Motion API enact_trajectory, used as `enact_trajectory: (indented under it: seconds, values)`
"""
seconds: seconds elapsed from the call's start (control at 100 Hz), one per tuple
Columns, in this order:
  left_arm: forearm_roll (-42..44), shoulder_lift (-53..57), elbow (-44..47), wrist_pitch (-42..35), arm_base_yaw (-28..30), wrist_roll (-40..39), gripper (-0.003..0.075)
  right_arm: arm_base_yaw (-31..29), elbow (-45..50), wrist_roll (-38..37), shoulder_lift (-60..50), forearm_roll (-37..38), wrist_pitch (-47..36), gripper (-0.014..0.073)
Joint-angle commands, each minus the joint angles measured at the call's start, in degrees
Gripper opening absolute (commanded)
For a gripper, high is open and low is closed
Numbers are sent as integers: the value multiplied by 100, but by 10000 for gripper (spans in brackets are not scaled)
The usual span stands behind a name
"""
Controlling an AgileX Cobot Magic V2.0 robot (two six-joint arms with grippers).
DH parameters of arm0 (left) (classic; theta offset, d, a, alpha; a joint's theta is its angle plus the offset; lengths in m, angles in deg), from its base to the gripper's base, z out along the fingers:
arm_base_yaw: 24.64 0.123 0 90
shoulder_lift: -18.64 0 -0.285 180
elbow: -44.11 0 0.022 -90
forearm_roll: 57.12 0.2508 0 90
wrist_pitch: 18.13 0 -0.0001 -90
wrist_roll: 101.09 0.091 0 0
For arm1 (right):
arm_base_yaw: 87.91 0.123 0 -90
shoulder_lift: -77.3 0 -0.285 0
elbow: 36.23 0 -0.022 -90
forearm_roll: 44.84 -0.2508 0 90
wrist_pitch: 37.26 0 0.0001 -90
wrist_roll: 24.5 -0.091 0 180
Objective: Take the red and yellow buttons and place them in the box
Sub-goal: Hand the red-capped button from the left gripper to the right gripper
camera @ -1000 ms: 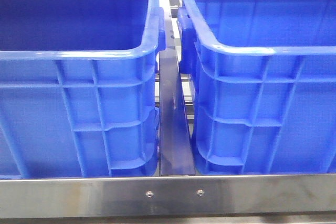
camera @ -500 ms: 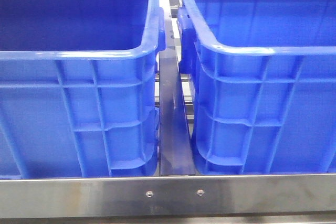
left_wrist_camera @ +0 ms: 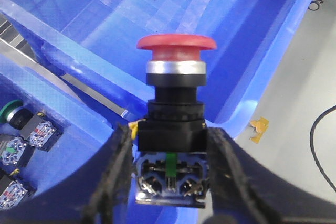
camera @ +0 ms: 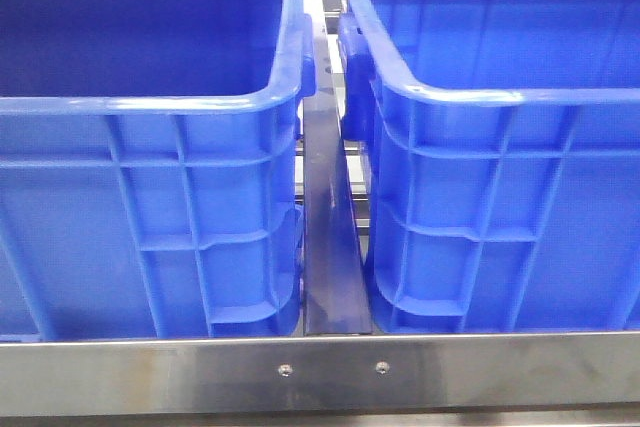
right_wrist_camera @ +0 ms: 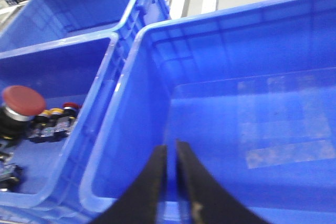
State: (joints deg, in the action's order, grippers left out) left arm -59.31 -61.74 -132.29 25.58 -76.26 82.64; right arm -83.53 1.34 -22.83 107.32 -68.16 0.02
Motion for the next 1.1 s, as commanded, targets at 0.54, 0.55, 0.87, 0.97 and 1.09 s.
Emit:
enact_trajectory:
  seconds: [0.54,0.55,0.87,0.97,1.09]
  values:
    - [-56,184,-165,-398,-47,-12,-11,-21,-142,1692,1275,-3659,-21,551]
    - [-56,184,-165,-398,-47,-12,-11,-21,-142,1762,1345,-3737,-1,551]
    - [-56,184,-165,-398,-47,-12,-11,-2,-229,4219,3029,-6553,1010,551]
    - [-56,184,-165,-398,-47,-12,-11,20,-300,4490,3397,-6840,1227,551]
    - [-56,184,-165,-398,-47,-12,-11,265,-448,4599,3731,-6913,1236,551]
